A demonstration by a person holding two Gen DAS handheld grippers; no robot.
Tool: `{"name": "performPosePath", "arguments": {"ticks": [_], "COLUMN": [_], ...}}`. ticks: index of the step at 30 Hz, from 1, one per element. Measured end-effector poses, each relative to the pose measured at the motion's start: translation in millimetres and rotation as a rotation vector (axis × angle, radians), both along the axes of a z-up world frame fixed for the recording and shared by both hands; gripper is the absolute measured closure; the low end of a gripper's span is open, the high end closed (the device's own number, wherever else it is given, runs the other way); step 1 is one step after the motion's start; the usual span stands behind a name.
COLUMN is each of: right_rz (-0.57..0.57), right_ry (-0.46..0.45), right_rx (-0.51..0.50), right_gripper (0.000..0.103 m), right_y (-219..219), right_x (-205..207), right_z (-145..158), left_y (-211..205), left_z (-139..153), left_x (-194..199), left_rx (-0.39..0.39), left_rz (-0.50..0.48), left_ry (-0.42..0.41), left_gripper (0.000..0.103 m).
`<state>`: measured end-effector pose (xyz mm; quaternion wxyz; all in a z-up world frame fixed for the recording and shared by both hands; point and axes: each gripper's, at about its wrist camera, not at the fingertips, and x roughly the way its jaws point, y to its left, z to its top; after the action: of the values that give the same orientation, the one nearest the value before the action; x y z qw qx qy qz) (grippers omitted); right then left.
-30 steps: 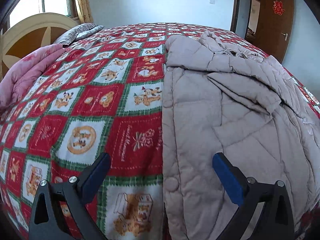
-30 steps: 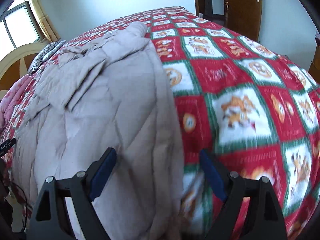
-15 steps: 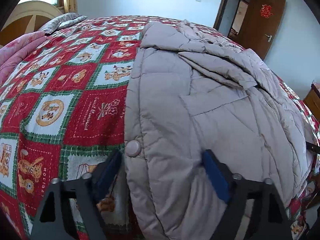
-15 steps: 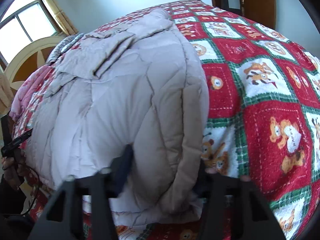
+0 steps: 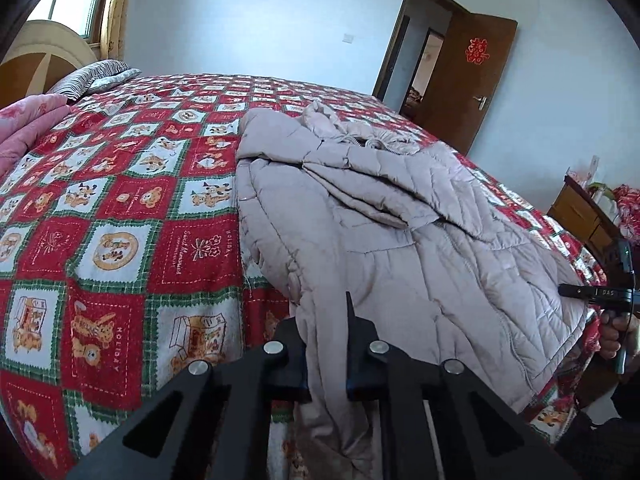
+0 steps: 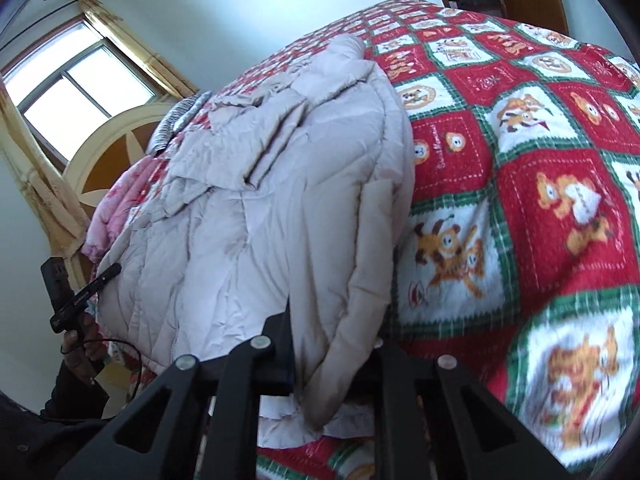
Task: Fold large clothes
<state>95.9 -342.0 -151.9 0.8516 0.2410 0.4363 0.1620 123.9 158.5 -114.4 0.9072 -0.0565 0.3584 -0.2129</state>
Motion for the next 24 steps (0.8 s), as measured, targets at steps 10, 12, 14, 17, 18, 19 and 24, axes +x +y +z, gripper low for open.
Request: {"name": "performPosePath", "arguments": {"ticks": [10,12,14,17,18,19,24], "right_rz": [-0.002,0.0,-0.004,-0.027,-0.038,-0.056,-0.148], "right_ry": [-0.171,-0.22,-0.258,-0.295,-0.293,-0.287,-0.228], "right_rx": [0.185,0.195,0.199,0.22,0.224,0.222,0.311], "right_gripper": [0.089,0.089,0.089,0.089,0.09,0.09,0.09], "right_y": [-9.3,-9.4,-12.7,-21.6,-27.0,-32.4,-65.8], "right_x": [-18.1,-23.3,-35.7,-51.9,-50.1,-48.5,-6.9], "right_z": [60.2,77.6,89.7,98.8,99.0,97.3,83.8], "left_y": [6.0,1.5,-2.3,-2.0,-1.8,-2.0,5.0], "left_z": [55.4,74.2,90.5,104.0,104.4,102.0,79.0], "left_x": [-18.4,-28.7,-41.3,-55.0,-53.8,-48.7,15.2], "left_rx": [-0.172,-0.189,-0.205,-0.223,-0.223,-0.211,-0.275], "left_rz": [-0.035,-0.062,-0.093,-0.125,-0.13,-0.133,-0.114], "left_ry": [-0.075,-0.125,-0.165,-0.202,-0.202,-0.198,-0.084], "left_gripper": [0.094,0.094,0.094,0.094,0.094,0.094,0.094]}}
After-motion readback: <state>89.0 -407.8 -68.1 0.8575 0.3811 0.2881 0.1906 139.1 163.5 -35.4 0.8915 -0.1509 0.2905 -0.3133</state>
